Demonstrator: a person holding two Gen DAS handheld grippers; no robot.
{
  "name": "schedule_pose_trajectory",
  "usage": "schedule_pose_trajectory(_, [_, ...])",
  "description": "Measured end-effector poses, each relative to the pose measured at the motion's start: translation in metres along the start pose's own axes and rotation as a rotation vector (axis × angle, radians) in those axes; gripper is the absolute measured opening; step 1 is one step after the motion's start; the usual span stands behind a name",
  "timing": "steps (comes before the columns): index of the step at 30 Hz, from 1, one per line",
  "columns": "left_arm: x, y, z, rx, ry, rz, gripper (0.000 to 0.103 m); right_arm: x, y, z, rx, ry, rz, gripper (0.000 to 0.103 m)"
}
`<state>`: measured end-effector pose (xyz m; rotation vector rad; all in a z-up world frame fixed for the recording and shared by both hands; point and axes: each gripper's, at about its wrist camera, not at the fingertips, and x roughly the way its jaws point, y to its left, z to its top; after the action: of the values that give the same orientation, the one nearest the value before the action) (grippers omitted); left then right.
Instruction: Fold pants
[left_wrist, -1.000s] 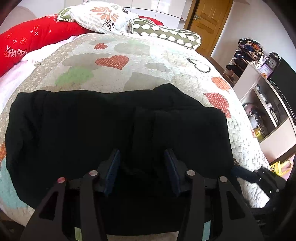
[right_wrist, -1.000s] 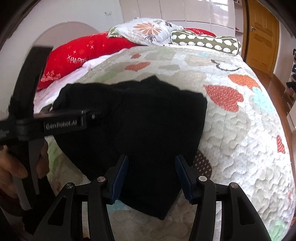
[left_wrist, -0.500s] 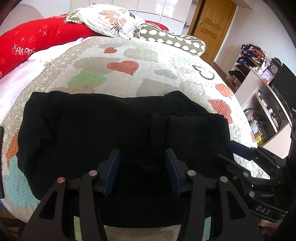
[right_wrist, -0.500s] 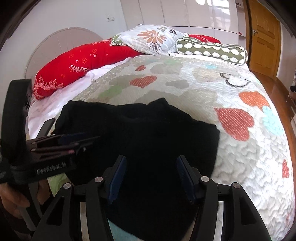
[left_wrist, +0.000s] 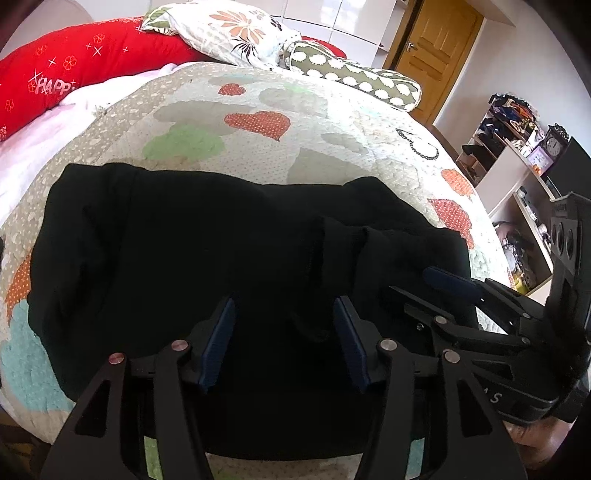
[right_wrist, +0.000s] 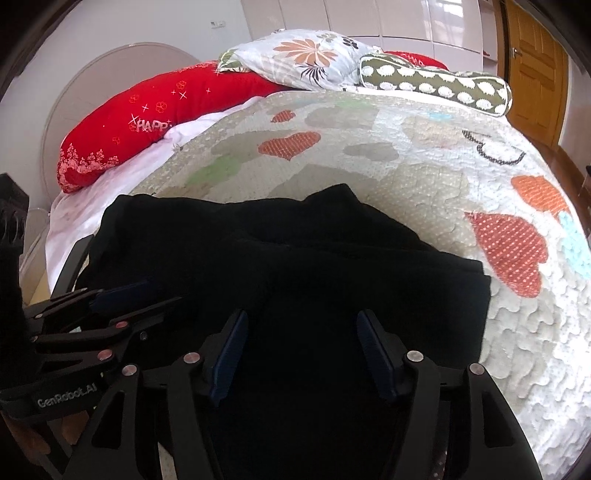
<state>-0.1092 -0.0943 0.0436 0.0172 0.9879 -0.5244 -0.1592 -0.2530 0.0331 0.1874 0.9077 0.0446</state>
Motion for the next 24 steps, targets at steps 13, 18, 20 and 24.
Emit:
schedule_pose_trajectory(13, [-0.016,0.011,-0.005,-0.021,-0.012,0.005,0.058,0.003,-0.011,0.005,0.007,0.016,-0.046,0.069])
schedule_pose_trajectory(18, [-0.026,0.023,-0.008,-0.052,-0.026,0.02,0.066,-0.003,-0.005,0.01,0.005,0.014,-0.061,0.07])
schedule_pose_trajectory(20, [-0.031,0.029,-0.01,-0.065,-0.037,0.034,0.067,-0.008,-0.002,0.012,0.006,-0.003,-0.039,0.07])
schedule_pose_trajectory(24, [-0.038,0.04,-0.011,-0.091,-0.053,0.053,0.071,-0.008,0.012,0.018,-0.03,-0.011,-0.018,0.072])
